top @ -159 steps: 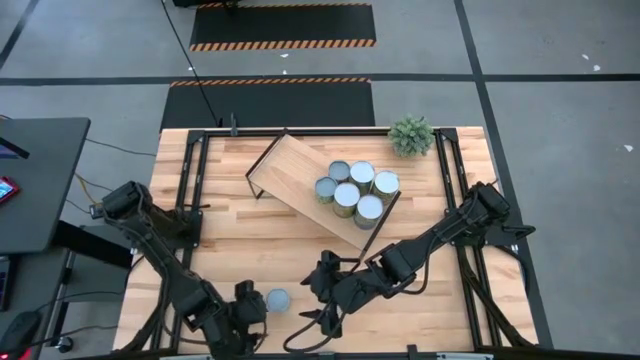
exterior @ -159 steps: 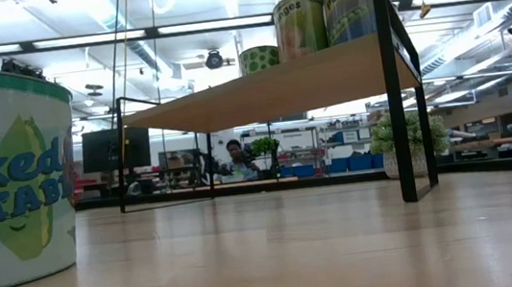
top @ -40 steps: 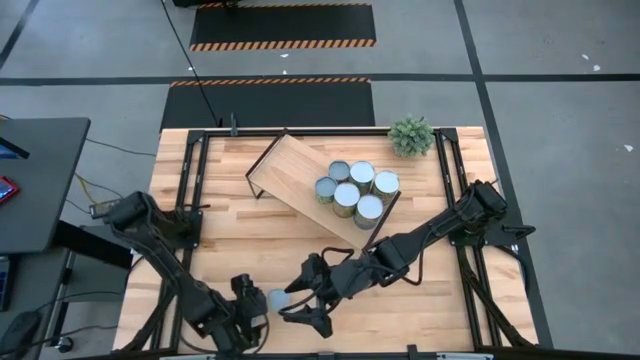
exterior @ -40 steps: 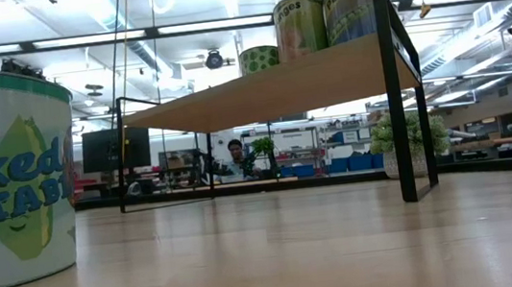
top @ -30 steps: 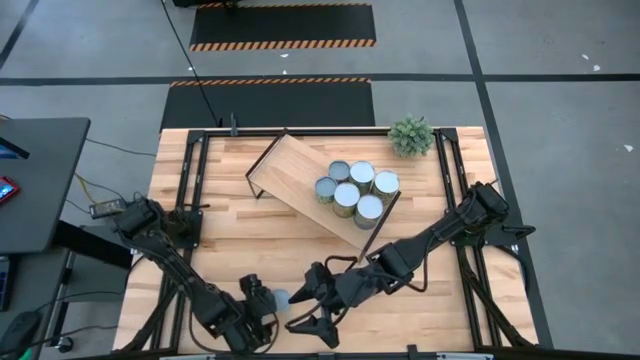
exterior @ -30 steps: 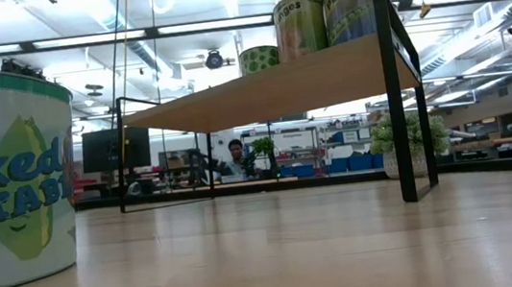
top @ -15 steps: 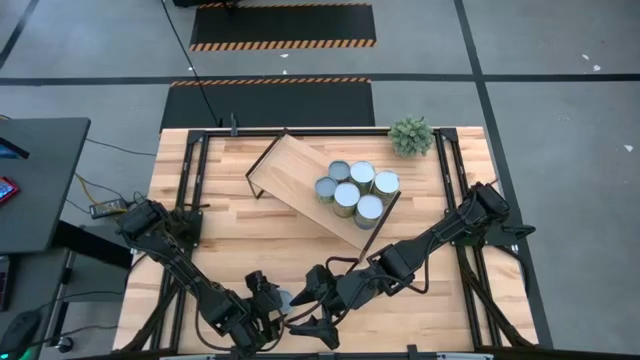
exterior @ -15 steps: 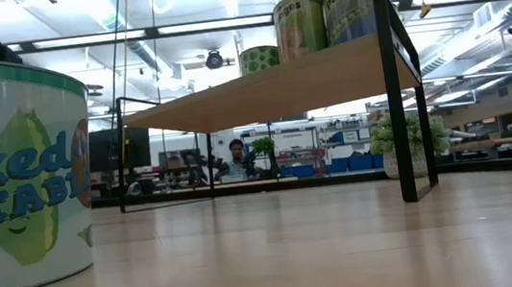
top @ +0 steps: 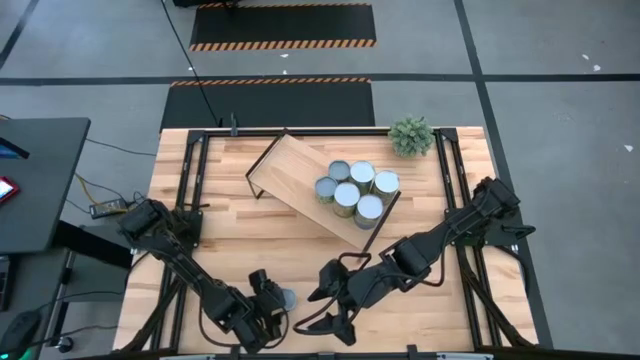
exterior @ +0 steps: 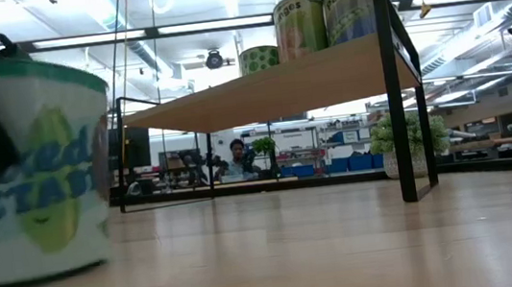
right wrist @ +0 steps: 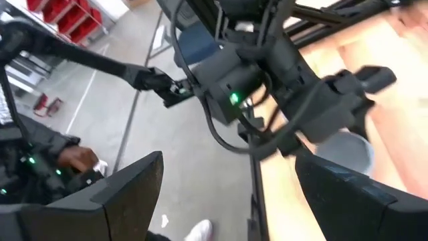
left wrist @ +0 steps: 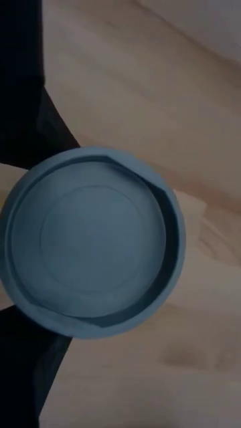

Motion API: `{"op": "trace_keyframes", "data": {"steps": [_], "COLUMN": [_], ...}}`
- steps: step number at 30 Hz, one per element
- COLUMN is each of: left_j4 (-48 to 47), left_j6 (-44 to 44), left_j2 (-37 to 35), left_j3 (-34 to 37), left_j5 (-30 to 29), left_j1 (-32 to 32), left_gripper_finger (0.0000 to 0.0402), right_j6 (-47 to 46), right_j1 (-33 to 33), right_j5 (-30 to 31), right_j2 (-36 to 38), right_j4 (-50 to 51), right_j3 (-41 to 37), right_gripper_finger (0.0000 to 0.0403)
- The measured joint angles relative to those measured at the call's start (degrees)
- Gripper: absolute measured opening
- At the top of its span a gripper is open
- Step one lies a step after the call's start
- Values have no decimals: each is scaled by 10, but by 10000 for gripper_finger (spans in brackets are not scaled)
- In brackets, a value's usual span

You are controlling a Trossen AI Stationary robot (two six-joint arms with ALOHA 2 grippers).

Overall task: Pick and place cans onto a shelf
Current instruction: Put the canned mixed vegetable on the shelf

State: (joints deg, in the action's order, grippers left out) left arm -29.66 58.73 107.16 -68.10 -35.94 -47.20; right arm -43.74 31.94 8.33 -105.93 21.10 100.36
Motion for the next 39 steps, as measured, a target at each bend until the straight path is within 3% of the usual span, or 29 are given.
{"op": "trace_keyframes", "data": {"steps": [9, 15, 27, 39], "left_j4": [-13, -33, -32, -29], "left_j6": [-145, -218, -291, -383], "left_j2": [-105, -183, -330, -359], "left_j3": [0, 0, 0, -49], "left_j5": [62, 151, 260, 386], "left_j1": [35, 89, 222, 392], "left_gripper_finger": [260, 258, 260, 260], "right_j6": [7, 15, 22, 31], "right_j1": [4, 16, 24, 13], "right_j5": [1, 42, 82, 117], "right_j2": [51, 67, 114, 192], "right_j4": [90, 167, 245, 339], "right_j3": [0, 0, 0, 0], "right_gripper_finger": [347, 347, 347, 347]}}
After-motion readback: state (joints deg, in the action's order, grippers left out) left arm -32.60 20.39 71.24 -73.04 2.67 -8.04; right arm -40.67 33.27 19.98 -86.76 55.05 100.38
